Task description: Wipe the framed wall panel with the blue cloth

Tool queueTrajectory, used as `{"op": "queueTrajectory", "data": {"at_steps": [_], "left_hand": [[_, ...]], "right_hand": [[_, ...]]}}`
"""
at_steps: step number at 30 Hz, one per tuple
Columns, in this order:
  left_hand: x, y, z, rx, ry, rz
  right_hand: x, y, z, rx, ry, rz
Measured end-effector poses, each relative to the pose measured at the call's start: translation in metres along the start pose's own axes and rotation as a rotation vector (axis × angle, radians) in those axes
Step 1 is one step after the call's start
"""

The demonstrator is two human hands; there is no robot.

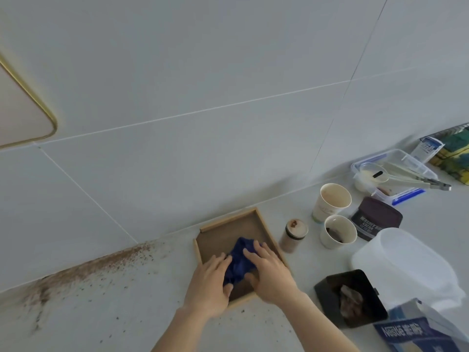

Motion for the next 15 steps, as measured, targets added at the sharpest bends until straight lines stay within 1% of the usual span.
{"op": "queueTrajectory", "data": {"at_steps": [1,3,5,7,9,11,15], "left_hand": [[0.01,-0.003,0.0,-0.001,-0.066,-0.068],[0.024,-0.008,0.004,0.004,-0.139,-0.167],[0.029,-0.012,0.01,0.023,-0.171,-0.24],[0.026,-0.013,0.016,0.041,-0.19,-0.253],[0.013,-0.012,0.022,0.061,-0.196,-0.24],[-0.003,-0.009,0.028,0.091,-0.148,-0.22],[-0.045,-0.006,0.043,0.126,-0.065,-0.206]], "right_hand": [[0.009,0.002,0.002,-0.008,-0.076,0.065],[0.025,0.01,0.005,0.003,-0.172,0.168],[0.034,0.016,0.007,0.026,-0.217,0.227],[0.036,0.017,0.009,0.037,-0.23,0.248],[0.034,0.017,0.01,0.052,-0.258,0.275],[0.028,0.014,0.013,0.059,-0.26,0.279],[0.007,-0.003,0.025,0.11,-0.32,0.243]]}}
Point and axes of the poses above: each hand's wrist, its own z-axis away from the middle knuckle, its own x-axis out of the palm, y = z × x, the point moved 7 cm from there along -z, towards the middle knuckle, and after that the axes turned 1 degree about -z, right-handed, at the moved point
